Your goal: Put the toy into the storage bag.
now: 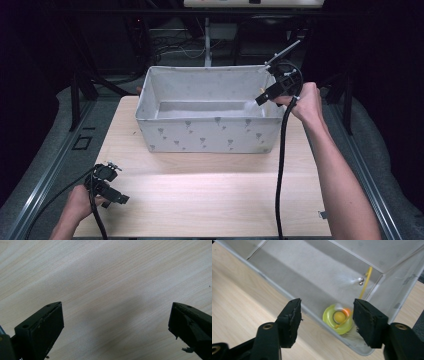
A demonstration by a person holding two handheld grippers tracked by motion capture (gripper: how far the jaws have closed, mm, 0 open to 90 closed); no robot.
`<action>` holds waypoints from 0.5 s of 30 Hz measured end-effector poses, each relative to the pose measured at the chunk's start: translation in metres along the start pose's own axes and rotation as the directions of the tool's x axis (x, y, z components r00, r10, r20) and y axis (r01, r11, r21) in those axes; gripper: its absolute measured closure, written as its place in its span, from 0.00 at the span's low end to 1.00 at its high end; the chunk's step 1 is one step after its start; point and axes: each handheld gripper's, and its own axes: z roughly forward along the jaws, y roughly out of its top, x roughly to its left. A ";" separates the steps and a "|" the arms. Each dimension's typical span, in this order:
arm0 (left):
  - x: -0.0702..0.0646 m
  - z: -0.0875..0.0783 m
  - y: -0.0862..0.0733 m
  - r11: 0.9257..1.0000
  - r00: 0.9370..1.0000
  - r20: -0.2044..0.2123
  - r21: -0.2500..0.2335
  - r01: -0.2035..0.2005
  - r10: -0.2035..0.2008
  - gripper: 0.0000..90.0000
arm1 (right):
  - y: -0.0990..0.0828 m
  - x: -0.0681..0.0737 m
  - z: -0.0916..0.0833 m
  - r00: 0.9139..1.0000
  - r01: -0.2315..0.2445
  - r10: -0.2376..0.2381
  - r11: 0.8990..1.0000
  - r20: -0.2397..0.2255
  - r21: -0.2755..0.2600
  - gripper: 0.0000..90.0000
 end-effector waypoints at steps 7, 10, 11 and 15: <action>0.000 0.000 0.000 1.000 1.000 -0.001 -0.001 -0.003 0.003 0.00 | -0.007 0.030 -0.016 0.998 0.067 -0.067 0.997 -0.003 -0.027 0.25; 0.000 0.000 0.000 1.000 1.000 -0.001 0.000 -0.005 0.005 0.00 | -0.012 0.043 -0.020 0.995 0.098 -0.098 0.995 -0.002 -0.032 0.21; 0.000 0.000 0.000 1.000 1.000 -0.001 -0.002 -0.003 0.003 0.00 | -0.014 0.046 -0.021 0.994 0.114 -0.114 0.993 -0.002 -0.029 0.19; 0.000 0.000 0.000 1.000 1.000 -0.001 0.001 -0.002 0.002 0.00 | -0.023 0.060 -0.021 0.990 0.140 -0.141 0.989 -0.004 -0.048 0.17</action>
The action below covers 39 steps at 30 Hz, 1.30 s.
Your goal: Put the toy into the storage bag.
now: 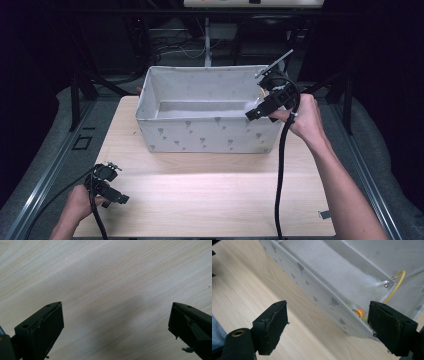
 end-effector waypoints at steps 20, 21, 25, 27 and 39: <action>-0.001 0.000 0.000 1.000 1.000 0.000 0.002 0.001 -0.001 0.00 | -0.050 0.049 0.033 0.994 0.084 -0.083 0.996 -0.067 0.013 0.12; -0.001 0.000 0.000 1.000 1.000 0.000 0.002 0.001 -0.001 0.00 | -0.050 0.049 0.033 0.994 0.084 -0.083 0.996 -0.067 0.013 0.12; 0.000 0.000 0.000 1.000 1.000 -0.002 0.004 -0.005 0.005 0.00 | -0.067 0.052 0.045 0.994 0.075 -0.072 0.997 -0.082 0.033 0.11; -0.001 0.000 0.000 1.000 1.000 -0.001 0.004 -0.005 0.005 0.00 | -0.075 0.052 0.051 0.994 0.064 -0.060 0.997 -0.088 0.039 0.10; -0.001 0.002 0.000 1.000 1.000 0.002 0.009 -0.007 0.007 0.00 | -0.129 0.054 0.085 0.996 0.017 -0.006 0.992 -0.093 0.124 0.10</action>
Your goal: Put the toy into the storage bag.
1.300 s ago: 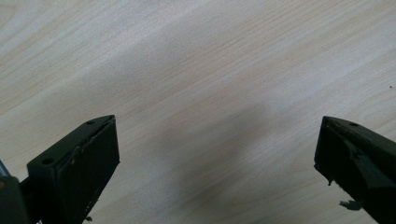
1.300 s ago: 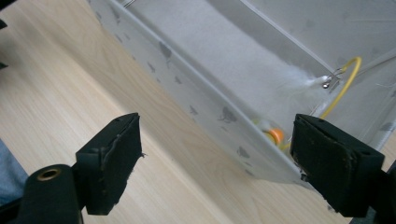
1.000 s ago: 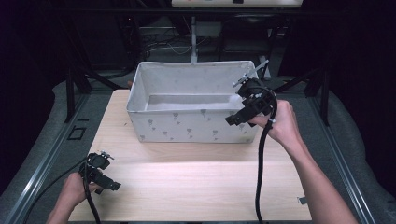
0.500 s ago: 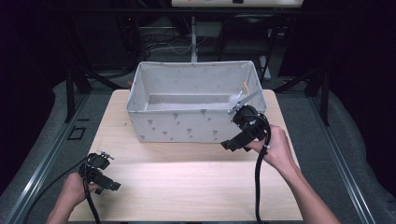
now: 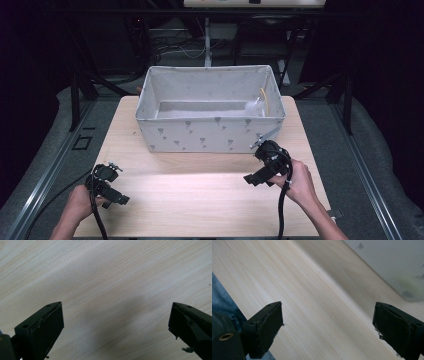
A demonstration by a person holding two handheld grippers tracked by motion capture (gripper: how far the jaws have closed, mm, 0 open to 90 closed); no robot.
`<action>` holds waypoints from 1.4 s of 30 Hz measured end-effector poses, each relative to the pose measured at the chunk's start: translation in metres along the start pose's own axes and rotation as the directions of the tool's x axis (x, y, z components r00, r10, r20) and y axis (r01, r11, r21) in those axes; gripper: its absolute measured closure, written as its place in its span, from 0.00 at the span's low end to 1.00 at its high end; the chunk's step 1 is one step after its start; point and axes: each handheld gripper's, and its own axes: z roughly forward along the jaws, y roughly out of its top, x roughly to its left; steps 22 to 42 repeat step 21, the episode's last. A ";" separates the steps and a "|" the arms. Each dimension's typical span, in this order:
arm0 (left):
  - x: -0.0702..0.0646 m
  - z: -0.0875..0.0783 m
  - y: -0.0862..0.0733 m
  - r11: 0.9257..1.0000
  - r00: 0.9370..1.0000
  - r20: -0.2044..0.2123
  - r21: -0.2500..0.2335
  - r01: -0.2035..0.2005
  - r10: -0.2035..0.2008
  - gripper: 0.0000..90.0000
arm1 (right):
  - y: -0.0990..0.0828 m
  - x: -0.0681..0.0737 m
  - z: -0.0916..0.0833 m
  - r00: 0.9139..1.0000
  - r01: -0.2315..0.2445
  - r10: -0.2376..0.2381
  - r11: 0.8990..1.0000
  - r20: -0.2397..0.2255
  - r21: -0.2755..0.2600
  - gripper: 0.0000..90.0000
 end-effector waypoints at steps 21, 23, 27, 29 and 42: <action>-0.004 0.001 0.005 1.000 1.000 0.012 0.006 -0.023 0.023 0.00 | -0.054 -0.008 0.045 0.996 -0.067 0.061 0.993 0.072 0.096 0.15; -0.004 0.001 0.005 1.000 1.000 0.012 0.006 -0.023 0.023 0.00 | -0.054 -0.008 0.045 0.996 -0.067 0.061 0.993 0.072 0.096 0.15; -0.004 0.001 0.005 1.000 1.000 0.012 0.006 -0.023 0.023 0.00 | -0.054 -0.008 0.045 0.996 -0.067 0.061 0.993 0.072 0.096 0.15; -0.004 0.001 0.005 1.000 1.000 0.012 0.006 -0.023 0.023 0.00 | -0.054 -0.008 0.045 0.996 -0.067 0.061 0.993 0.072 0.096 0.15; -0.004 0.001 0.005 1.000 1.000 0.012 0.006 -0.023 0.023 0.00 | -0.054 -0.008 0.045 0.996 -0.067 0.061 0.993 0.072 0.096 0.15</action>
